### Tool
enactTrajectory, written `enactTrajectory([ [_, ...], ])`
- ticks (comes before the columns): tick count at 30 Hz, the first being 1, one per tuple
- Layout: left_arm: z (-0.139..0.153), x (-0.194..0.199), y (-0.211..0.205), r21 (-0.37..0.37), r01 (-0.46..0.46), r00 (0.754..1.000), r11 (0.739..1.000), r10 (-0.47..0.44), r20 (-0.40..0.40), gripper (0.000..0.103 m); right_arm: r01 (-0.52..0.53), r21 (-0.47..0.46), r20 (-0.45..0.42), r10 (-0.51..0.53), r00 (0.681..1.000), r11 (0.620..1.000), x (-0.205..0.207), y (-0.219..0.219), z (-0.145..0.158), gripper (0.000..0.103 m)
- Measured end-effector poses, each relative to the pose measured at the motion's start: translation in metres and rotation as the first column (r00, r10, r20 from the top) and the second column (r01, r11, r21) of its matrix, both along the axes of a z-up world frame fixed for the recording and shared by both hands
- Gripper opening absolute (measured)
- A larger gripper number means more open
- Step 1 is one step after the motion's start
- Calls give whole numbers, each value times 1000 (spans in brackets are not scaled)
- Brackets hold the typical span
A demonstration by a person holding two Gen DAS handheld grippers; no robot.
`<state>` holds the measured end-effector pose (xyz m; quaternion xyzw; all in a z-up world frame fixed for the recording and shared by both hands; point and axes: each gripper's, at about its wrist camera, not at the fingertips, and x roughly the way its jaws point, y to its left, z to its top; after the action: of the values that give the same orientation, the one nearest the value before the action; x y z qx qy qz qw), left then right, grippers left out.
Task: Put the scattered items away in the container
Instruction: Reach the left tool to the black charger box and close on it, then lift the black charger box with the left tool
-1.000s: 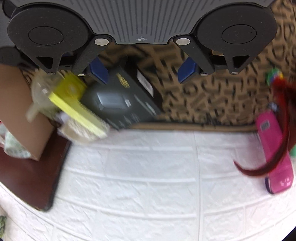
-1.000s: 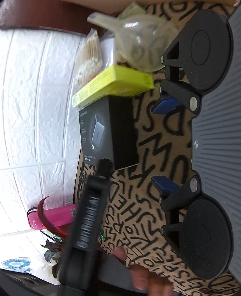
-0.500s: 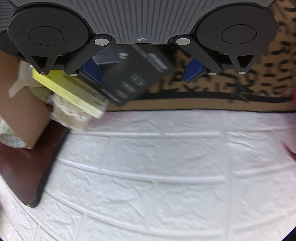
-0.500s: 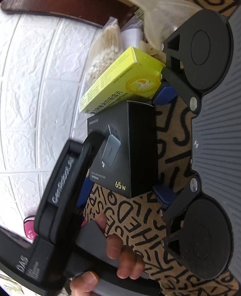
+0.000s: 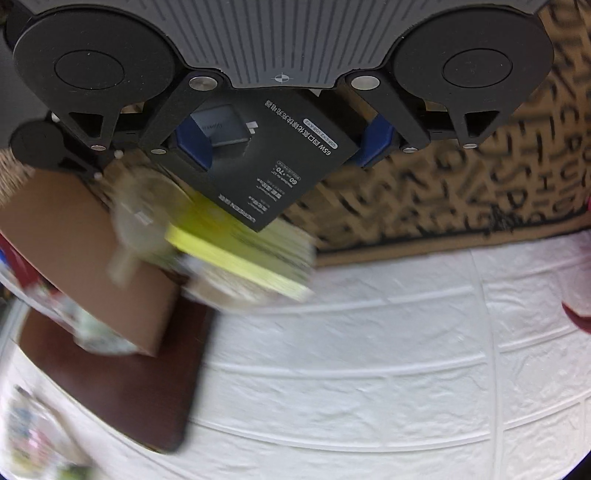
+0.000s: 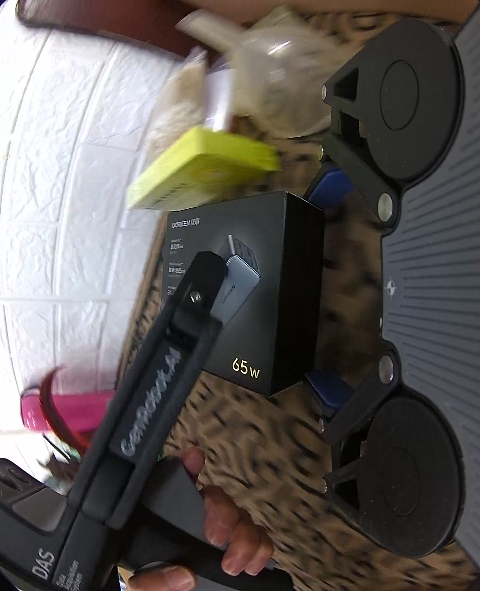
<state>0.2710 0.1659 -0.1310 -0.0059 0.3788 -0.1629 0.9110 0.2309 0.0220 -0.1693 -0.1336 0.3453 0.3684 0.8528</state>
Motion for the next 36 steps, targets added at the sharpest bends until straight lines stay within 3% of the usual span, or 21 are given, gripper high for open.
enactTrajectory([
  [9, 0, -96, -52, -10, 95, 994, 995, -96, -55, 89, 47, -8, -69, -48, 996, 999, -96, -75, 2, 95],
  [17, -1, -165, -84, -23, 74, 995, 997, -75, -65, 94, 65, -11, -62, -66, 996, 998, -157, -115, 4, 95],
  [23, -6, -212, -90, -85, 66, 991, 994, -75, -107, 96, 239, 23, -52, -237, 970, 971, -178, -160, 5, 96],
  [27, -10, -227, -87, -82, 46, 986, 996, -59, -155, 93, 332, 124, -89, -323, 942, 935, -193, -189, 9, 96],
  [32, -2, -223, -73, -109, -14, 989, 994, -2, -147, 93, 272, 114, -38, -270, 962, 956, -204, -180, 12, 96],
  [36, 5, -208, -75, -98, 18, 993, 995, -30, -116, 93, 220, 111, -27, -218, 975, 969, -196, -164, 11, 95],
])
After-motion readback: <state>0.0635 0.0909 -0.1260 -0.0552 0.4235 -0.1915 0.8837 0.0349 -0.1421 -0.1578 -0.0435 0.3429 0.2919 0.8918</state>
